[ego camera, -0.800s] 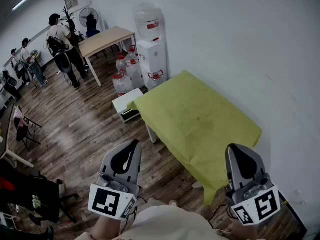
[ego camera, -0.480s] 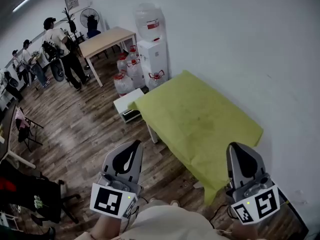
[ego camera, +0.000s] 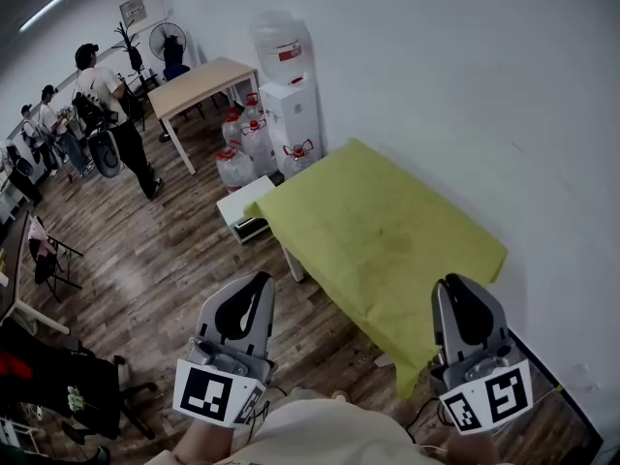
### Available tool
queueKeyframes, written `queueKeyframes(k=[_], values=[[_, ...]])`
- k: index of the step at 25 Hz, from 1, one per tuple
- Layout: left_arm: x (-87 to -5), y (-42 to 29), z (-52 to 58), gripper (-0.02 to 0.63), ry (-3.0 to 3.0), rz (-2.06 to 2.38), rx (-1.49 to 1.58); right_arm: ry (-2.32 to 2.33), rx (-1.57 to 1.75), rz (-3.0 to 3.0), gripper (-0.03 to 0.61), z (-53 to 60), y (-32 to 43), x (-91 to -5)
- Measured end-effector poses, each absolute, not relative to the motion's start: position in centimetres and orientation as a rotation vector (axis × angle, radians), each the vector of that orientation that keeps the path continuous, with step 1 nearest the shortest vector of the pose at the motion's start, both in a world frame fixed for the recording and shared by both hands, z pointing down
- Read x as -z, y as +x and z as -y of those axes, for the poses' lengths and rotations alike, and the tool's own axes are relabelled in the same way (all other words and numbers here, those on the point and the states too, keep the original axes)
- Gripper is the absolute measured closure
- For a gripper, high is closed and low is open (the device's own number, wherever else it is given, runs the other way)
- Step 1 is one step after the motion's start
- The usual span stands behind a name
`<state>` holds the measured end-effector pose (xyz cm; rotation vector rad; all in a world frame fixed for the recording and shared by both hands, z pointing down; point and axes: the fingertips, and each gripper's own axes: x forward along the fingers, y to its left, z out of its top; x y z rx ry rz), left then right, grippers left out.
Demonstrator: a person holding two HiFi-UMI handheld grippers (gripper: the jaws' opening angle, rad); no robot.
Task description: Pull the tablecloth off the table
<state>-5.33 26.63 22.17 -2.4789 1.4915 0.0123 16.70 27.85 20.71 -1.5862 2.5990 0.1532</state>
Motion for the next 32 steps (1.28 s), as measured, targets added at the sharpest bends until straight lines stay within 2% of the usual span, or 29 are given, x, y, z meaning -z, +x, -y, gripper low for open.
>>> queueKeyframes(k=[2,3,4,5,18,32], values=[[-21.4,-4.8,-27.5,0.572,-2.497,-1.430,-0.082,-1.600,-0.167,-2.541,0.340,-28.2,17.1,-20.1],[-21.2,-4.8,-27.8,0.446,-2.506,-1.418,-0.091,-1.602,-0.172,-2.523,0.333,-28.5,17.2,-19.9],[-21.2,-5.0,-27.9,0.400,-2.514,-1.429,-0.097,-1.605,-0.181,-2.518,0.318,-28.8,17.3,-19.7],[-21.2,-5.4,-27.9,0.400,-2.520,-1.456,-0.106,-1.610,-0.193,-2.525,0.301,-29.1,17.2,-19.7],[-24.6,-5.5,-23.5,0.400,-2.549,-1.457,0.028,-1.614,-0.174,-2.631,0.287,-25.1,15.4,-22.7],[-26.2,-6.5,-10.0,0.385,-2.644,-1.386,0.097,-1.708,-0.131,-2.670,0.287,-12.2,13.0,-24.6]])
